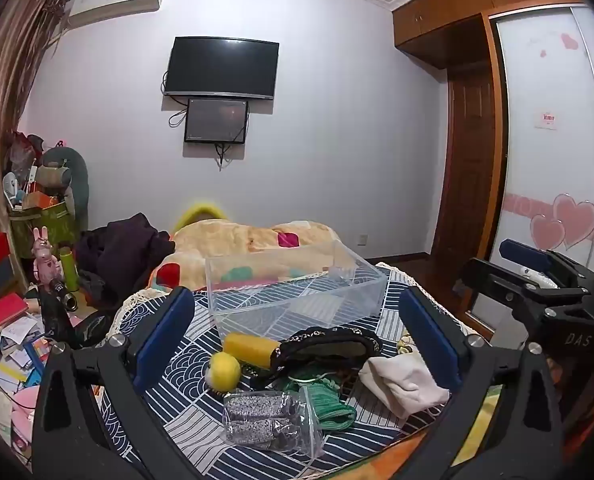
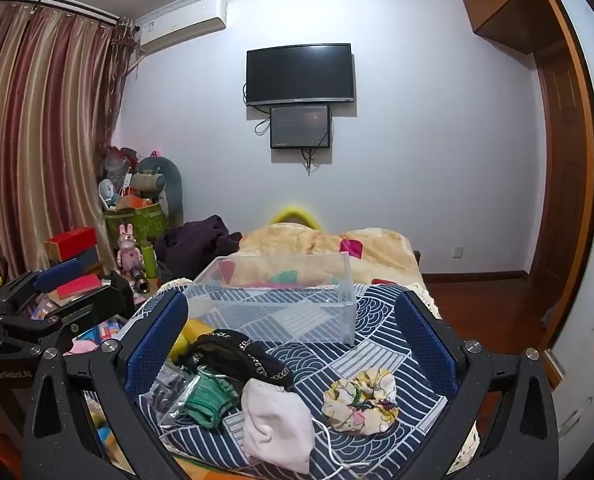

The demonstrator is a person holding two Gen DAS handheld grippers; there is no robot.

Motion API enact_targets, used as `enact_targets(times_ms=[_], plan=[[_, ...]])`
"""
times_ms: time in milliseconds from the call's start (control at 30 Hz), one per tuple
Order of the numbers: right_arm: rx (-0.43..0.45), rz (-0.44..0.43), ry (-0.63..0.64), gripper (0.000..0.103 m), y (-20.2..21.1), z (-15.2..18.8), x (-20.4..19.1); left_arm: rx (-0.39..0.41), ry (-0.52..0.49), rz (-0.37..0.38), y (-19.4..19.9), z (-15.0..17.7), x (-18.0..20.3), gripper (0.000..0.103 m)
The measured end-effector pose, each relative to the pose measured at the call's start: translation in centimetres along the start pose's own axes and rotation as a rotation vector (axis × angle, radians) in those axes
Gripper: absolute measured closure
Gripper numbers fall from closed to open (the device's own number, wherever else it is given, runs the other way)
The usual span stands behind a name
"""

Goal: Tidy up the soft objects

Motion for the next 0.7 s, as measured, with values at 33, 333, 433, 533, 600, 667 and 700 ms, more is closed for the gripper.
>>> enact_targets(times_ms=[33,333,433,533,600,667,700], plan=[[0.000,0.000,0.000,0.000,-0.02,0.00,0.01,-0.001,0.000,0.000,-0.05,-0.01,0.02,0.000],[-0.002,-0.002,0.002,0.000,0.16,0.02,-0.20,-0.007,0.000,0.004,0.27,0.02,0.07,0.000],[-0.003,-0.007,0.002,0.000,0.27,0.02,-0.34,-0.001,-0.004,0.004,0.58,0.24,0.33,0.000],[-0.003,-0.011,0.003,0.000,0.22,-0.01,-0.41,0.001,-0.006,0.003,0.50,0.20,0.38,0.000],[-0.002,-0.010,0.007,0.000,0.24,-0.04,-0.49,0.002,-0.008,0.002,0.47,0.21,0.44,0.000],[-0.001,-0.010,0.007,0.000,0.25,-0.07,-0.55,0.002,-0.010,0.001,0.44,0.17,0.44,0.000],[-0.001,-0.011,0.007,0.000,0.26,-0.10,-0.54,0.002,-0.010,0.001,0.45,0.17,0.44,0.000]])
Point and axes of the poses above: each gripper's, at about its wrist camera, not at the fingertips, and y roughly against the way its jaws point, x to its right, z to its underside, the point moved 10 cm from there along -y, roughly the way its jaws point, and after that the axes turned 15 degrees about z, right-handed, at the moved point
